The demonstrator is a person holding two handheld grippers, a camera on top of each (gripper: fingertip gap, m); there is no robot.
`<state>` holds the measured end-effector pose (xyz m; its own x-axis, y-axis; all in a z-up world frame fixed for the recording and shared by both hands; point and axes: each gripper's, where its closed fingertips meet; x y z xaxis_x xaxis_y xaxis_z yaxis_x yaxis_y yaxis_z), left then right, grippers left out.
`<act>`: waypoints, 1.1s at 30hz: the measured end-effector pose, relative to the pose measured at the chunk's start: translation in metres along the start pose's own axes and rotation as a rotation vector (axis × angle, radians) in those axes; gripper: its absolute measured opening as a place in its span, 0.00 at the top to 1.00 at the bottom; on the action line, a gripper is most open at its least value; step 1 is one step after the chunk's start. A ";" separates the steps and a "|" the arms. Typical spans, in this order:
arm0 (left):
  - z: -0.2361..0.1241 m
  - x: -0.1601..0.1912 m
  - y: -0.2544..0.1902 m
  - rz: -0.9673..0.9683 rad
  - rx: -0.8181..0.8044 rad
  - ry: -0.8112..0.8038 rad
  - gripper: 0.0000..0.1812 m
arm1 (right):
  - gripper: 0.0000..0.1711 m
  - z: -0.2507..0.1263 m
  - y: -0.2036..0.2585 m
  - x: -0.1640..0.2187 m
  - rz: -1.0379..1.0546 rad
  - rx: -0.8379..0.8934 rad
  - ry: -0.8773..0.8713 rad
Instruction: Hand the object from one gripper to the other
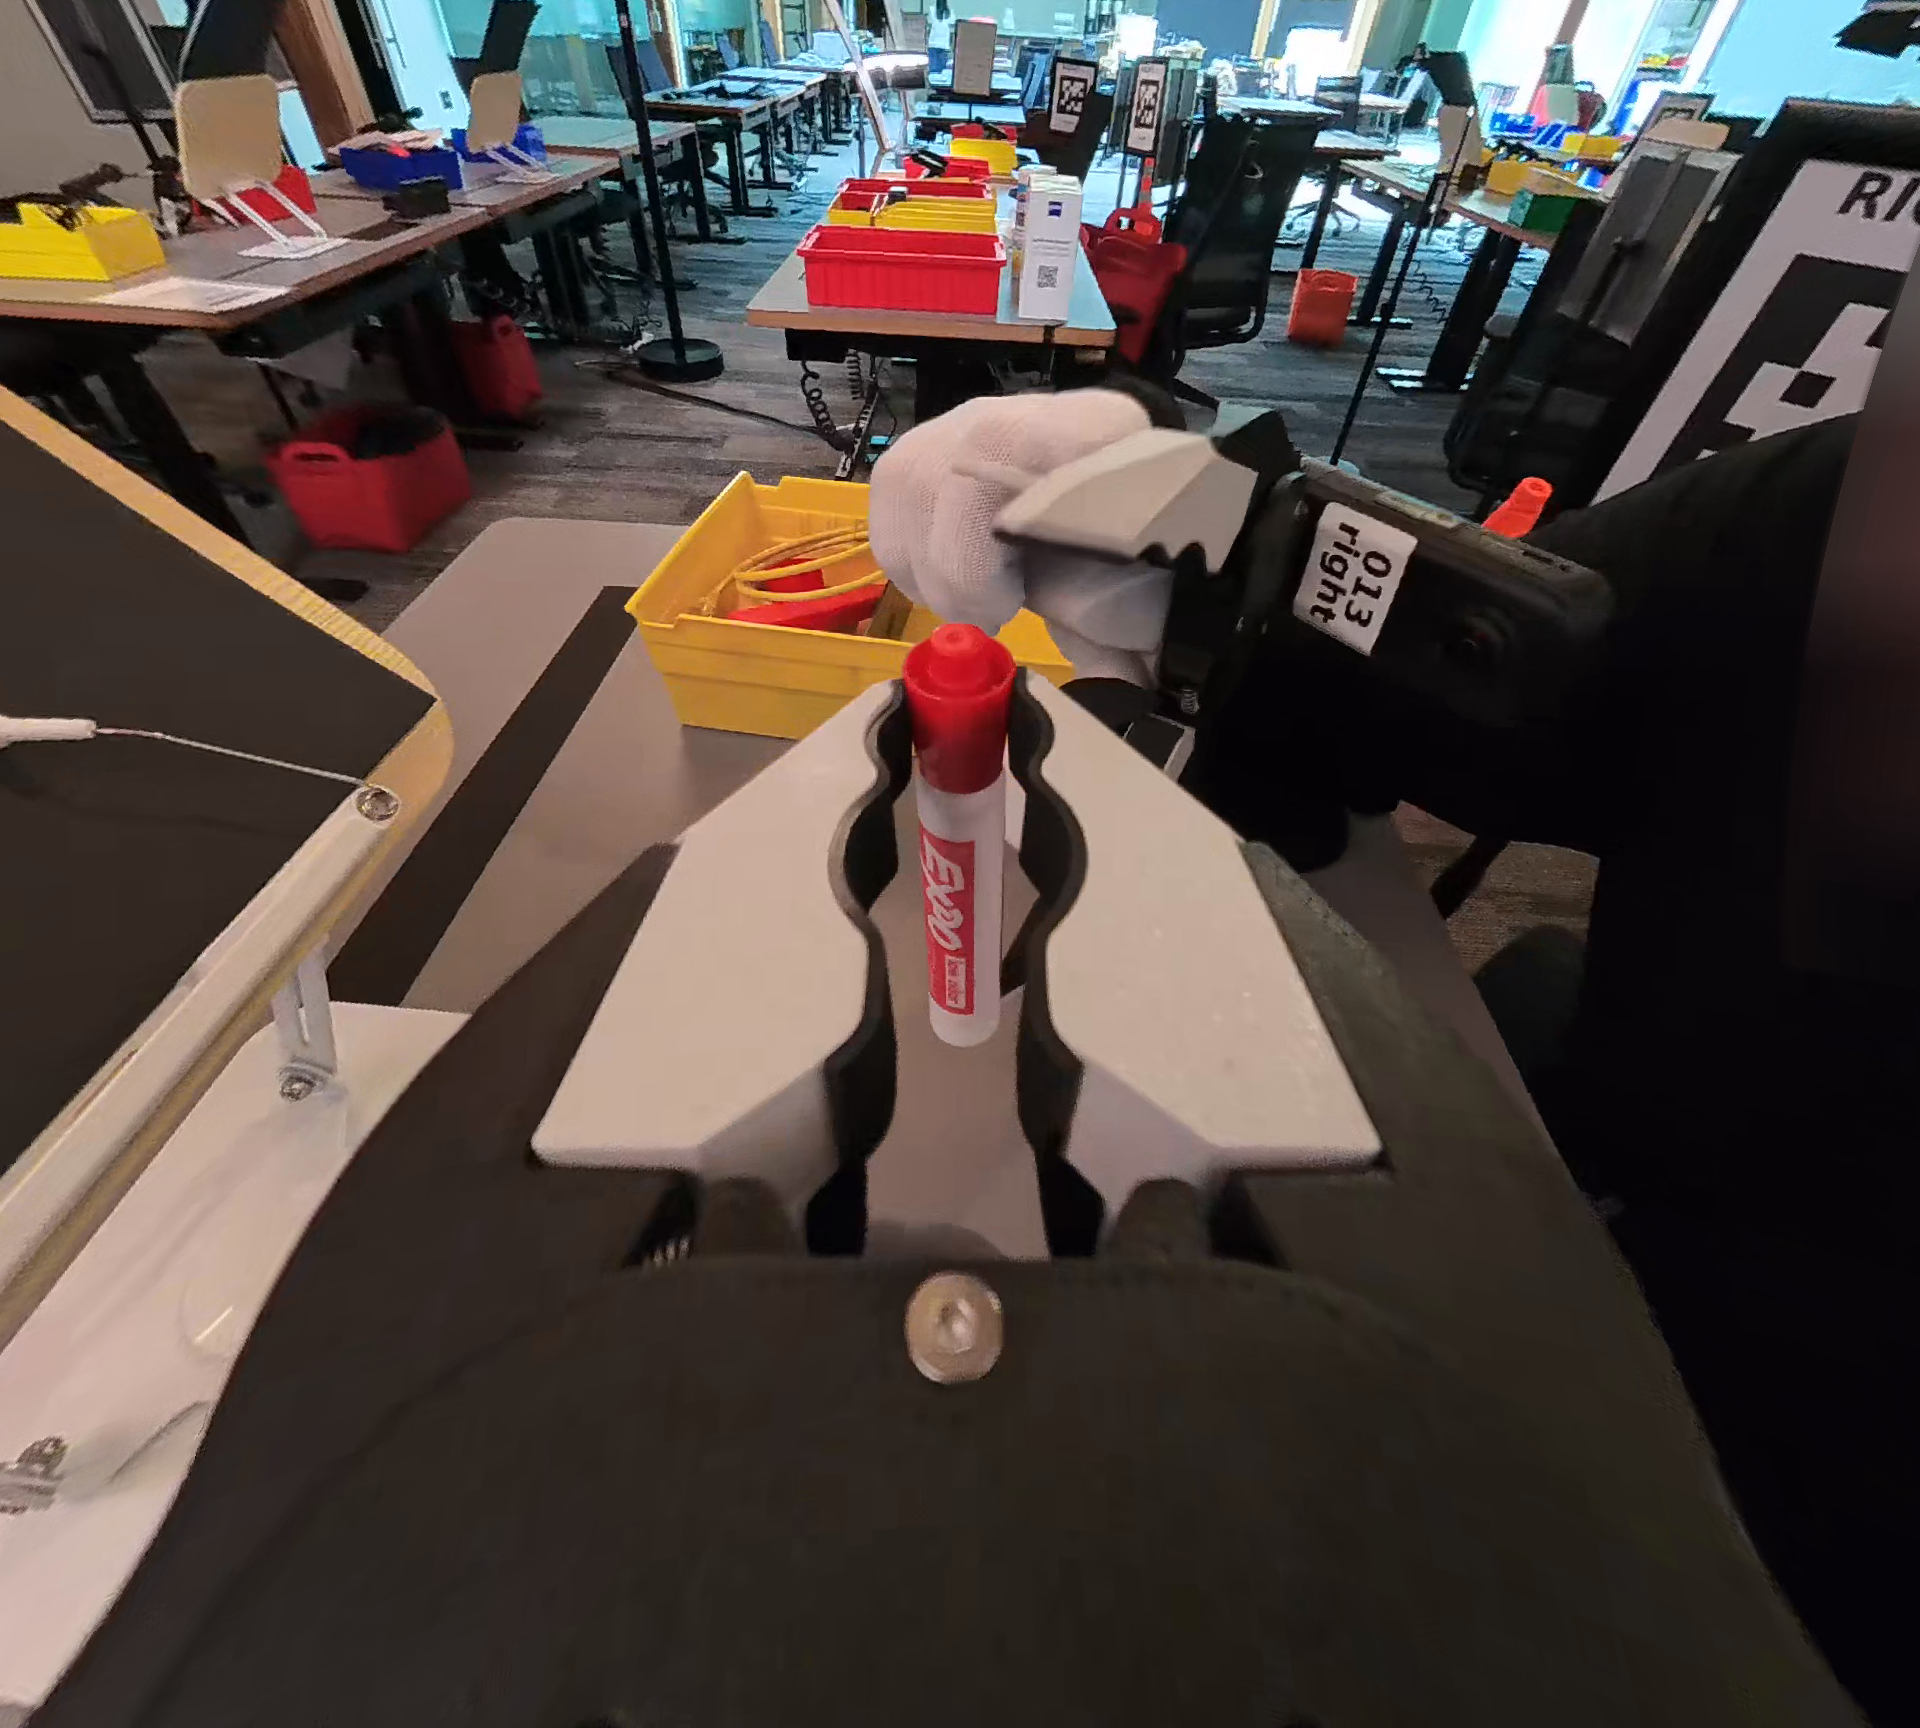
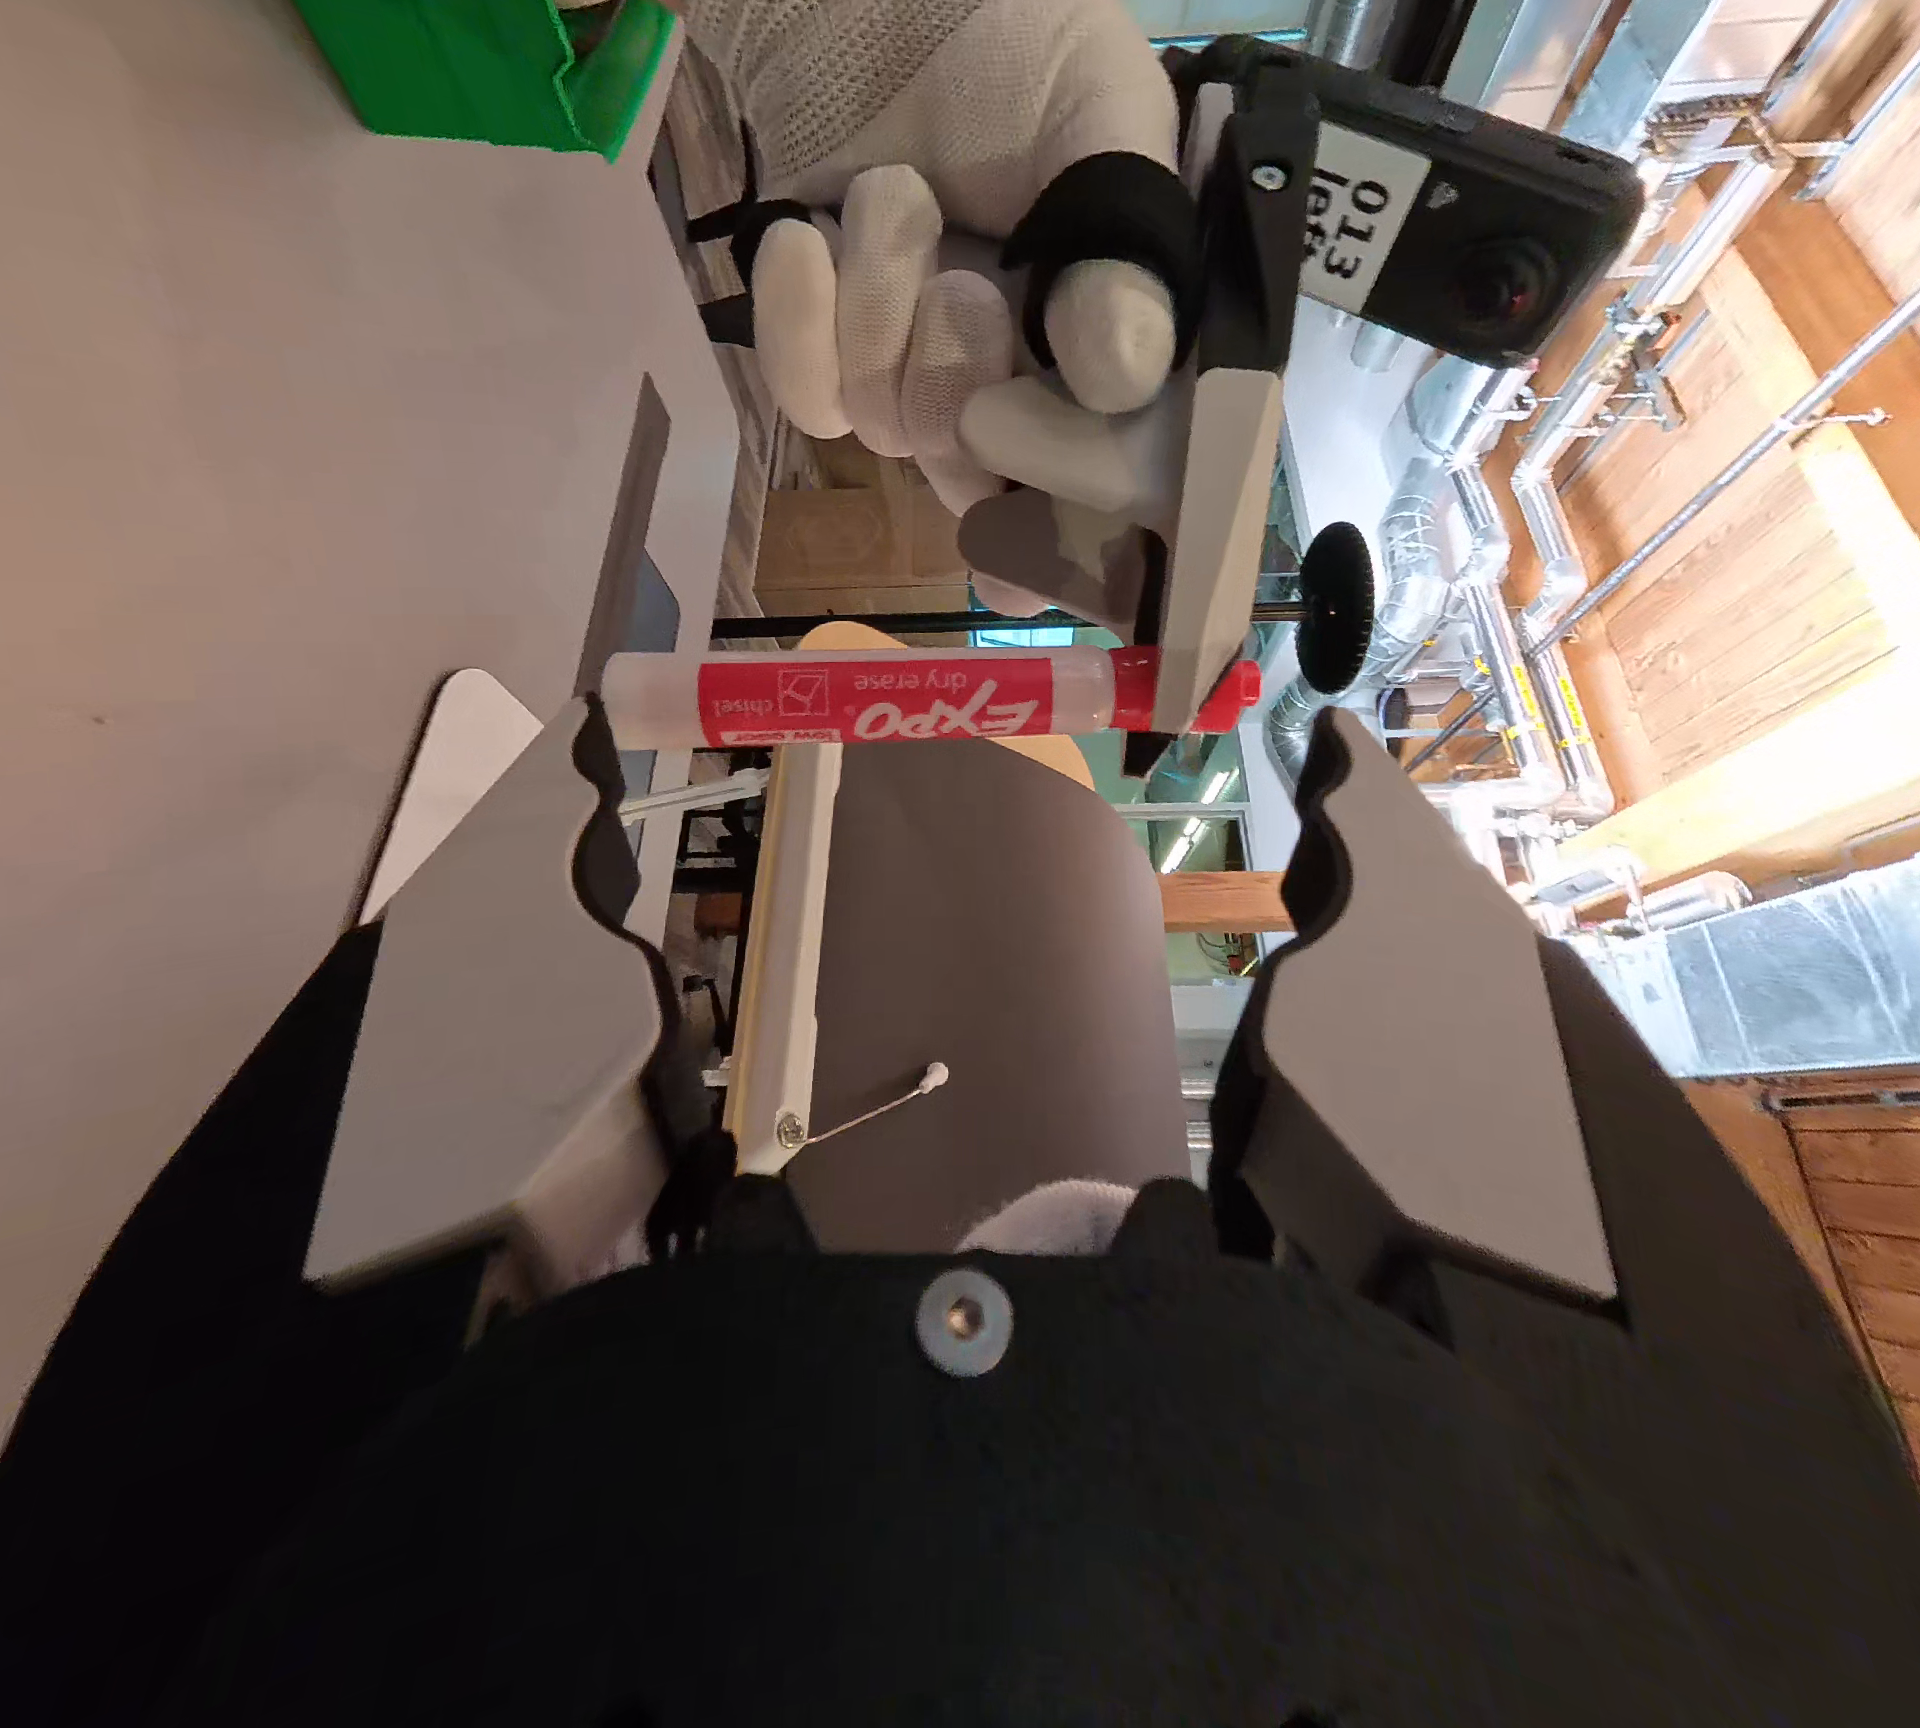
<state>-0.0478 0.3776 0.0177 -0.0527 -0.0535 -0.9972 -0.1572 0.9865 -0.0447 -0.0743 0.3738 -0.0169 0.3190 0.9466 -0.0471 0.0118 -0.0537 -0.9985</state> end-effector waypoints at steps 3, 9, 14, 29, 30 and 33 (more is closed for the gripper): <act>0.000 0.001 -0.001 -0.006 0.009 0.002 0.91 | 0.29 0.002 0.007 -0.002 -0.006 -0.023 -0.009; 0.000 0.000 -0.001 -0.027 0.023 -0.018 0.91 | 0.22 0.005 0.012 0.000 0.020 -0.038 -0.002; 0.002 0.000 -0.003 -0.029 0.034 -0.020 0.91 | 0.19 0.009 0.013 0.003 0.024 -0.021 0.014; 0.002 -0.001 -0.003 -0.018 0.036 -0.032 0.91 | 0.26 0.008 0.008 0.003 0.003 0.017 0.015; 0.002 -0.002 -0.002 -0.006 0.026 -0.038 0.91 | 0.26 0.008 0.007 0.003 0.017 0.016 0.014; 0.002 -0.008 0.001 0.058 -0.025 -0.062 0.78 | 0.27 0.007 0.004 0.007 0.056 0.025 0.018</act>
<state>-0.0459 0.3793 0.0253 -0.0010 0.0142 -0.9999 -0.1806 0.9834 0.0141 -0.0786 0.3826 -0.0213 0.3356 0.9363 -0.1031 -0.0304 -0.0986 -0.9947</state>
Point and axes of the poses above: each gripper's, where its closed fingertips meet, z out along the fingers, x out of its underside, y = z × x across the jaws, and after that the axes turned 6 degrees about -y, right-handed
